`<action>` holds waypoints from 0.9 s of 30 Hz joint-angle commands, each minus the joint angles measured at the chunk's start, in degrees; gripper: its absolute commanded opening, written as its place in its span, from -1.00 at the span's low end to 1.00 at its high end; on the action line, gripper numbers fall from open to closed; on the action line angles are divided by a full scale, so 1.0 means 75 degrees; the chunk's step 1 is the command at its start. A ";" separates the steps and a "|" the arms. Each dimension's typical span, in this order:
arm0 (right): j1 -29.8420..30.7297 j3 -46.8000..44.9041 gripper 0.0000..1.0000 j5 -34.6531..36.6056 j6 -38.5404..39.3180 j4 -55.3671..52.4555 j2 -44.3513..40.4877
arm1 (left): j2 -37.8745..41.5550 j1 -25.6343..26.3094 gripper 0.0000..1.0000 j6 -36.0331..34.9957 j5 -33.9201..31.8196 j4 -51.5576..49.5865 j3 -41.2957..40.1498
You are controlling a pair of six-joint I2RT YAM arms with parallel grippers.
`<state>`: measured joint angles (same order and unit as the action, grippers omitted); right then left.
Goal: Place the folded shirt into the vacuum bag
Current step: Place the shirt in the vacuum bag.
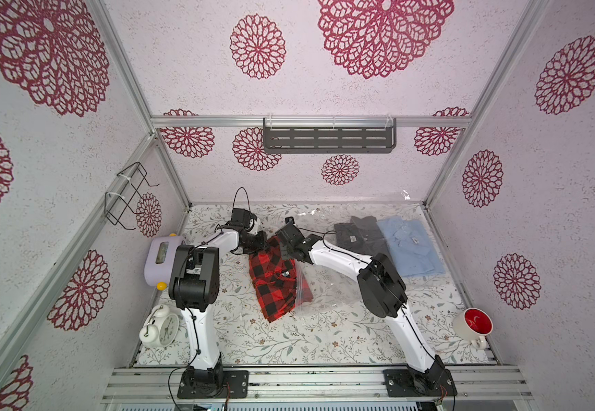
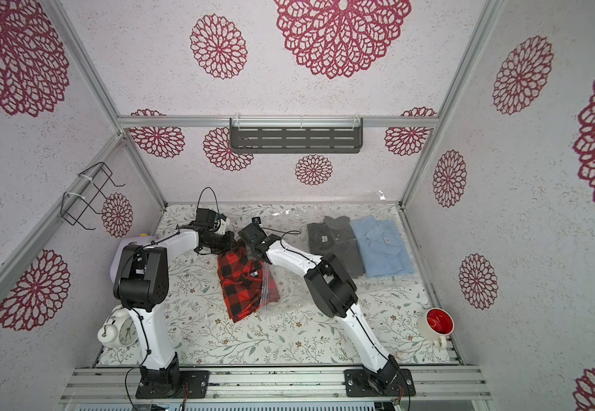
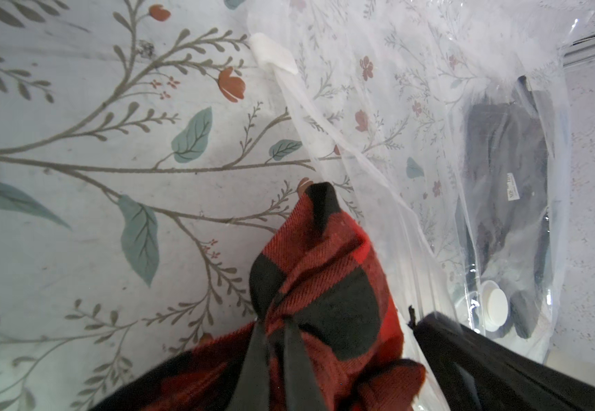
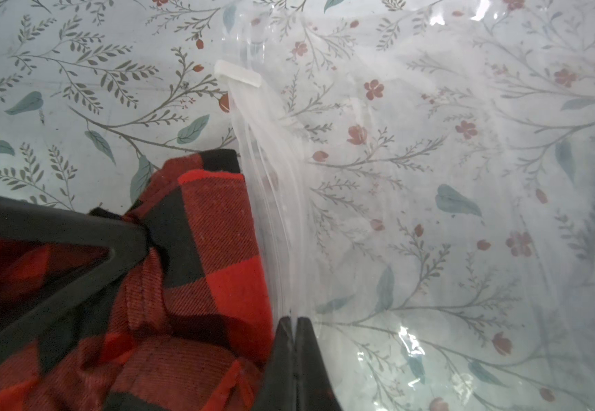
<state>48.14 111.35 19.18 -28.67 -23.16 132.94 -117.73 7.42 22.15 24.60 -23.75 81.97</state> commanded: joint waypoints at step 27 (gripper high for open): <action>-0.0055 -0.0754 -1.00 -0.0237 -0.0413 0.0675 -0.1118 | -0.0844 0.0431 -1.00 -0.0188 -0.1416 -0.1077 0.1031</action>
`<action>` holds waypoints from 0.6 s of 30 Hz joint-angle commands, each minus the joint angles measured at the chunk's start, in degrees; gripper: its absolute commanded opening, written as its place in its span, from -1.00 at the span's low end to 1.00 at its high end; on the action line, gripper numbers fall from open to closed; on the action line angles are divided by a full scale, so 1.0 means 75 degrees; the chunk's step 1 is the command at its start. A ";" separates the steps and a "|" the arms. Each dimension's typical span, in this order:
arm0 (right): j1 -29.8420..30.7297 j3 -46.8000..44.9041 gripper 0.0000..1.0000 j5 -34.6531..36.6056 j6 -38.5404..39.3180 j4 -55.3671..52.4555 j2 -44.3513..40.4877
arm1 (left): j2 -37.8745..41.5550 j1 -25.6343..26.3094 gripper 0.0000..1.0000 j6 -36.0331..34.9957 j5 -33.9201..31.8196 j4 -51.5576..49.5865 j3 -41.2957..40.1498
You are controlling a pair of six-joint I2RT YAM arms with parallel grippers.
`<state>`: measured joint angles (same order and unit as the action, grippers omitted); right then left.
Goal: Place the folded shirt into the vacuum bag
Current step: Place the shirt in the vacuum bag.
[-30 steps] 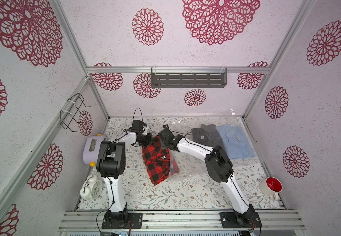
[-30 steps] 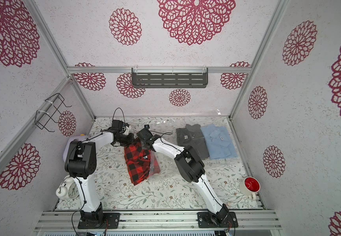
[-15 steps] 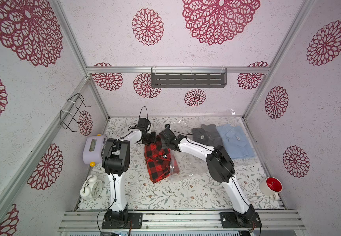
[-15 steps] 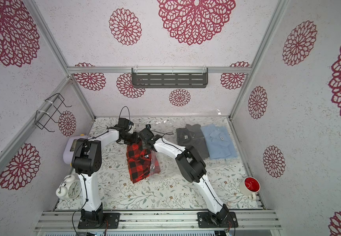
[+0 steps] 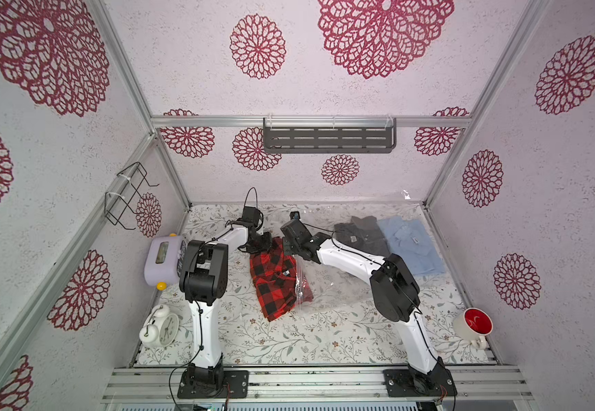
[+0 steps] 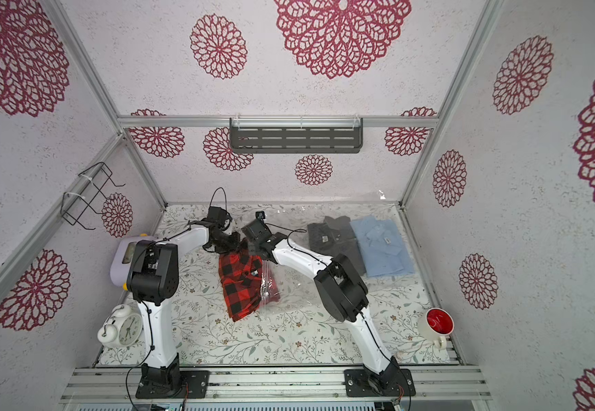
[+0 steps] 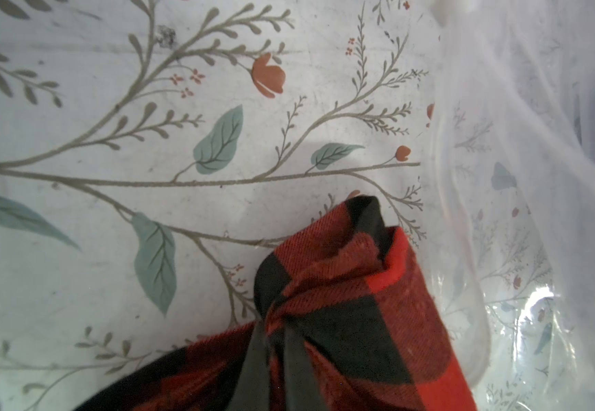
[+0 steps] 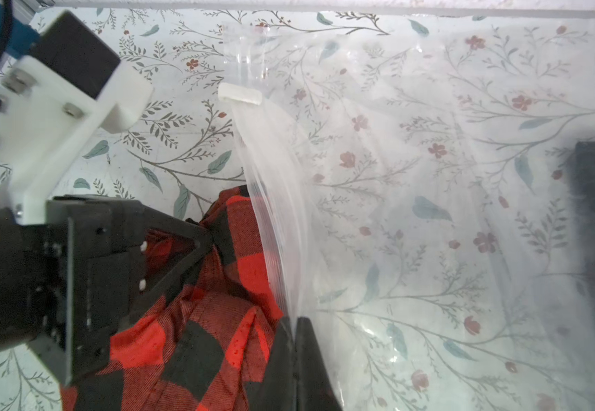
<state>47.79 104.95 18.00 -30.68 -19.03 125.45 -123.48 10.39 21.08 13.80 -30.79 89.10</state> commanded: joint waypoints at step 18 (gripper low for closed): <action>-0.0032 0.0590 -1.00 0.0155 -0.0263 -0.0305 0.0436 | 0.2699 -0.0003 -1.00 0.0132 0.0640 0.1702 -0.2439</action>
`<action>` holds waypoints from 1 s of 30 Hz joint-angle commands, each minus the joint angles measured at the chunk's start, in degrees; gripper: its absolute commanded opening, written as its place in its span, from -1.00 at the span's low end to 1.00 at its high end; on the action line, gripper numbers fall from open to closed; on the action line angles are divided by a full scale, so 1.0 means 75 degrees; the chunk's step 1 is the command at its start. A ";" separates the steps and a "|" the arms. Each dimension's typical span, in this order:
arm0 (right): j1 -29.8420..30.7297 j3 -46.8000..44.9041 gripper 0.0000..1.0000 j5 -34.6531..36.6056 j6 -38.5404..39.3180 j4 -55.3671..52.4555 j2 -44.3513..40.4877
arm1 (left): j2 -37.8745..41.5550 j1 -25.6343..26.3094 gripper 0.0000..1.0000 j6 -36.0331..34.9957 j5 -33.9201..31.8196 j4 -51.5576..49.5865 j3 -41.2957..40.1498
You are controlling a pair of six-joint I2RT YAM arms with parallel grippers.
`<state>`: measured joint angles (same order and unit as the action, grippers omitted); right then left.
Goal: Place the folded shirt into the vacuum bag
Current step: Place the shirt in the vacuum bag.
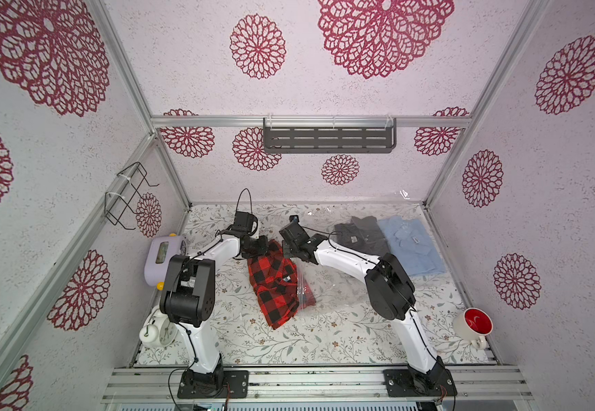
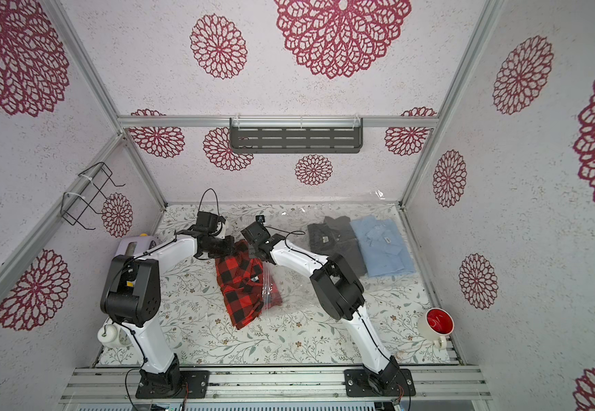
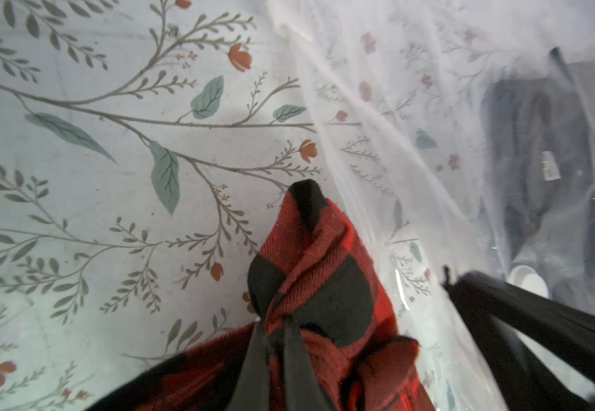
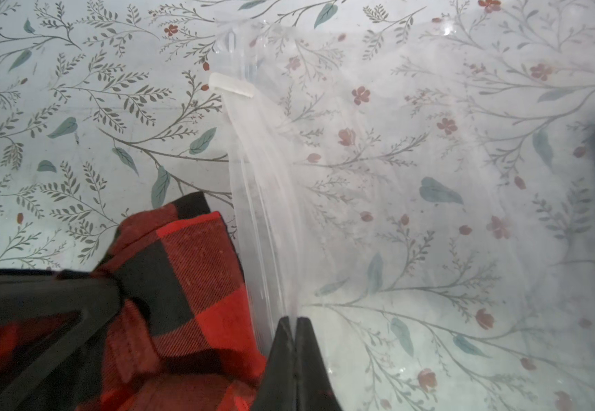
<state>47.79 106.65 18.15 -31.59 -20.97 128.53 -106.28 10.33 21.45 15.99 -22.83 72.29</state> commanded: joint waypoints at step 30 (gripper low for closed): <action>-0.0149 -0.1286 -1.00 -0.0587 -0.0980 0.1496 -0.1345 | -0.1260 0.0637 -1.00 0.0908 -0.0039 0.2601 -0.0084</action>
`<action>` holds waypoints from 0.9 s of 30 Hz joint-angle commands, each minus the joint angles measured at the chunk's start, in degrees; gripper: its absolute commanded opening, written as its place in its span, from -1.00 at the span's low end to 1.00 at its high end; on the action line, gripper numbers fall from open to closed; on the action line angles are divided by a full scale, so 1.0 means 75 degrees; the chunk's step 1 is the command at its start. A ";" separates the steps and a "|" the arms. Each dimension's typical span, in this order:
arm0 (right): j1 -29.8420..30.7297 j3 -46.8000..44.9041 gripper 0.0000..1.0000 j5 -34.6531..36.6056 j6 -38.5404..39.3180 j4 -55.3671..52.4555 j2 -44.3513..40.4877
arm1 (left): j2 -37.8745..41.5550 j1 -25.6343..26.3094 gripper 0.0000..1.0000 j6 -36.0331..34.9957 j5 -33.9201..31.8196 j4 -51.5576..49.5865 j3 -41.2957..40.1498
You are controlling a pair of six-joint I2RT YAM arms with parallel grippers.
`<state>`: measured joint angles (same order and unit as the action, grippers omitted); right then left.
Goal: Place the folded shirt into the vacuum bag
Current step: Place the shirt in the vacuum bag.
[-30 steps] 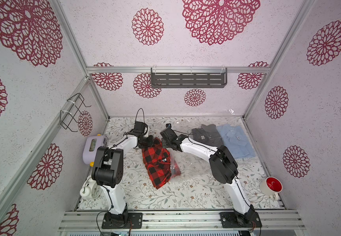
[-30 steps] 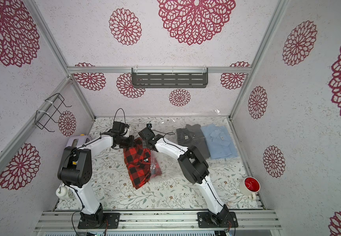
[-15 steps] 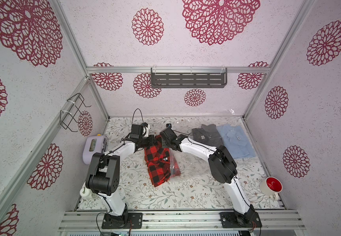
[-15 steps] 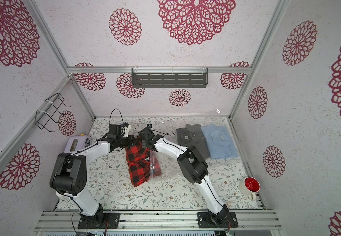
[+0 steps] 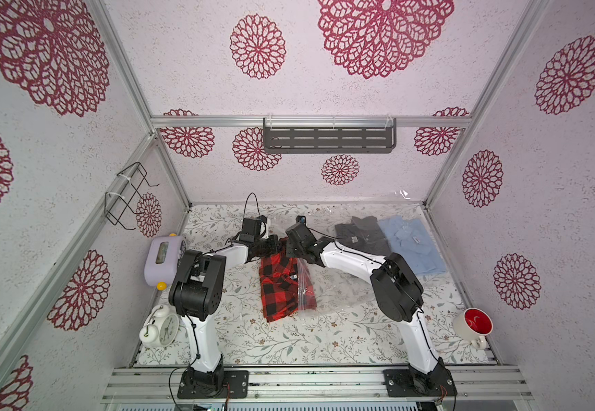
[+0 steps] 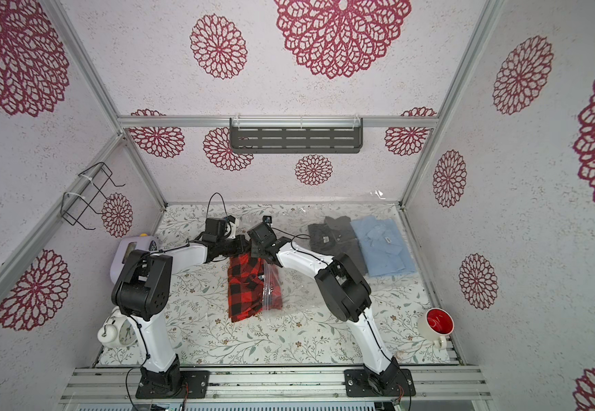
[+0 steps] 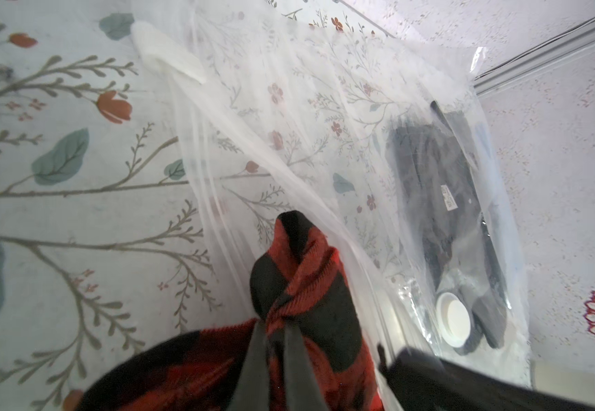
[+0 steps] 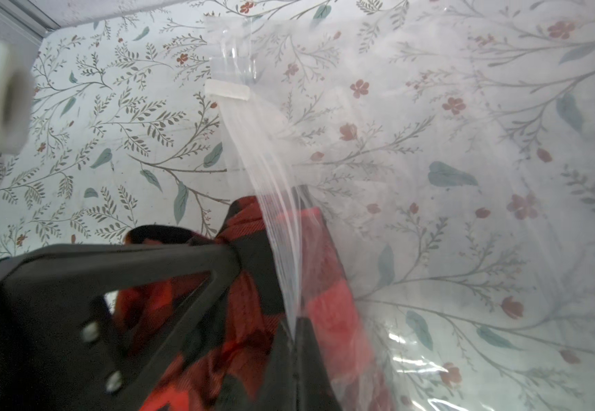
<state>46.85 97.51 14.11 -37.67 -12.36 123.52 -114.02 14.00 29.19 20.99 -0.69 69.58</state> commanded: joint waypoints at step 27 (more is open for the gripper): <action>0.0280 -0.0215 -1.00 0.0295 -0.0231 0.0050 -0.0368 | 0.0100 0.0171 -1.00 0.0743 -0.0167 -0.0069 0.0426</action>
<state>48.38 94.28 15.00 -38.65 -10.83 120.88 -115.81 15.09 31.88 15.57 -5.78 73.47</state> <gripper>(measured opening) 0.043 0.064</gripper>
